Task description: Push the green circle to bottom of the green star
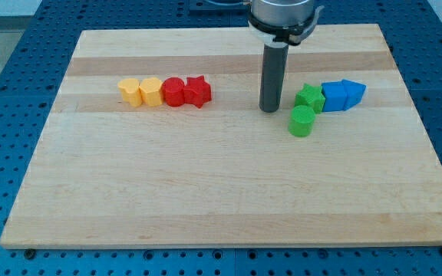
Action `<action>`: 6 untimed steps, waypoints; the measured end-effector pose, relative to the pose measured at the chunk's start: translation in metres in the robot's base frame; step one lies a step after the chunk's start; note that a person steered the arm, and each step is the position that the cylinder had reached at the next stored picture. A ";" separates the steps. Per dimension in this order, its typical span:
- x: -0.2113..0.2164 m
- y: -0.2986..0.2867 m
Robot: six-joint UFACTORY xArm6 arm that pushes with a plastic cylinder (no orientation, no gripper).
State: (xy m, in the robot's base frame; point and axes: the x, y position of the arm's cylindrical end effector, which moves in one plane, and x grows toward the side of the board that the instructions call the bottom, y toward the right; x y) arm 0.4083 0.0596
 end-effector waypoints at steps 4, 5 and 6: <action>0.065 0.034; 0.062 0.061; 0.048 0.072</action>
